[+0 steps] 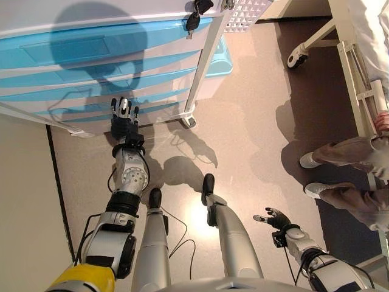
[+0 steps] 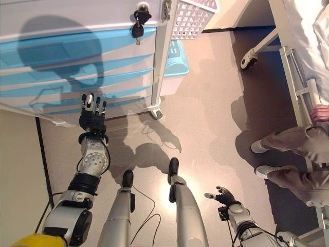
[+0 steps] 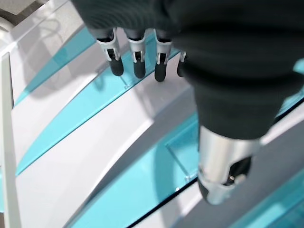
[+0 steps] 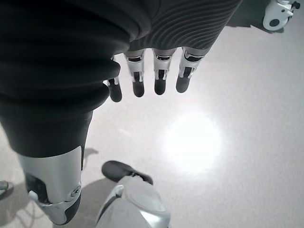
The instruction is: Open the drawer and pick up the medicine
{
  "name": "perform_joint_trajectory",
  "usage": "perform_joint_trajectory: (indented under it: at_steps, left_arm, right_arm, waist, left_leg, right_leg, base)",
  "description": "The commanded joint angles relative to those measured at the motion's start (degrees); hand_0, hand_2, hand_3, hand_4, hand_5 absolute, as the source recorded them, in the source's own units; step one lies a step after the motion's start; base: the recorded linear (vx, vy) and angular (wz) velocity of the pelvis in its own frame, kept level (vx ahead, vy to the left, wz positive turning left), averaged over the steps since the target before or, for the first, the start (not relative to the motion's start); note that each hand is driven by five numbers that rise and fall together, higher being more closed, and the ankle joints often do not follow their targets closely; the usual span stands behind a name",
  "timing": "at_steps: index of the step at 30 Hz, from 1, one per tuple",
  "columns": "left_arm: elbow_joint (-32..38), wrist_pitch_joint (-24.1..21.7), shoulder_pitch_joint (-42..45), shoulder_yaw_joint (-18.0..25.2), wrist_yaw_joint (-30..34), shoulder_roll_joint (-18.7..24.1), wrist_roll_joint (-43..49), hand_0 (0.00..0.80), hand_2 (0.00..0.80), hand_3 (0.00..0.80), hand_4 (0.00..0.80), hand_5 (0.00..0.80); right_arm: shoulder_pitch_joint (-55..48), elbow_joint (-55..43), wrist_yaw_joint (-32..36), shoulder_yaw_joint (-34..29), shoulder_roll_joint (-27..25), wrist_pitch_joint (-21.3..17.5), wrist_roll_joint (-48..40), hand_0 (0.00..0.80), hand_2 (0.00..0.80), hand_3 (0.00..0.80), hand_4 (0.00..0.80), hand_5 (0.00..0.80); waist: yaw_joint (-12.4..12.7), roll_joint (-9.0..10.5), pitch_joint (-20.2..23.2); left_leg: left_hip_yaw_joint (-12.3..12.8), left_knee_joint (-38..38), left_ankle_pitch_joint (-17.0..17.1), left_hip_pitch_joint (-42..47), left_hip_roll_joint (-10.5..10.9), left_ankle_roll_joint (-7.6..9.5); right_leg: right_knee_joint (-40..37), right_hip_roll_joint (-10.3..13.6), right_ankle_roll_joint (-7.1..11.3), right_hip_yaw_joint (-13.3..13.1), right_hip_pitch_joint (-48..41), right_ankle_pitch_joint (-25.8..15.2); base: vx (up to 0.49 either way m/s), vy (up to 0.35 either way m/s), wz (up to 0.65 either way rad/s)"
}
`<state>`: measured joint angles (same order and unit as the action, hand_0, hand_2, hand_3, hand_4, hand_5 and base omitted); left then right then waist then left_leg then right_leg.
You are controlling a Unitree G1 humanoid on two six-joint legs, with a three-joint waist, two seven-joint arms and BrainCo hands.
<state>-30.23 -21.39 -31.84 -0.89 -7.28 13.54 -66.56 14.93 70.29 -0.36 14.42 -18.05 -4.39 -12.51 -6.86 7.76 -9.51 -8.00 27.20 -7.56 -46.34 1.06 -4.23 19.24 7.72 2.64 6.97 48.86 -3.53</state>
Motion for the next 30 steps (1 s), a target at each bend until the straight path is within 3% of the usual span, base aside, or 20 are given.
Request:
perform_joint_trajectory:
  at_steps: [1,13,30]
  left_arm:
    - [9.0,-4.7,-1.9,4.0,2.8,3.3,0.2,0.0,0.0,0.0,0.0,0.0]
    - [9.7,-5.4,-3.0,5.6,3.8,5.8,-0.5,0.0,0.0,0.0,0.0,0.0]
    - [17.6,-6.9,-1.2,7.9,5.8,8.3,-0.5,0.0,0.0,0.0,0.0,0.0]
  right_arm:
    - [-2.1,0.8,0.4,2.3,-2.1,-0.8,-0.9,0.0,0.0,0.0,0.0,0.0]
    - [-2.5,1.2,1.0,2.0,-2.8,-1.0,-0.2,0.0,0.0,0.0,0.0,0.0]
    - [-2.8,2.0,2.5,1.7,-3.6,-1.1,0.7,0.0,0.0,0.0,0.0,0.0]
  waist:
    - [0.7,-1.11,1.5]
    - [0.4,-1.04,2.1]
    - [1.5,-0.9,2.6]
  left_leg:
    - [-0.2,-6.6,6.7,-2.0,2.4,3.05]
    - [0.0,-6.6,6.5,-2.3,2.4,3.1]
    - [-0.5,-6.5,6.4,-2.6,2.5,3.28]
  right_leg:
    - [2.9,-0.5,2.49,1.8,-1.3,3.9]
    - [2.8,-0.6,2.58,1.8,-1.1,3.7]
    - [3.0,-0.3,2.63,2.2,-1.1,3.8]
  base:
    - [0.0,0.0,0.0]
    - [0.0,0.0,0.0]
    - [0.0,0.0,0.0]
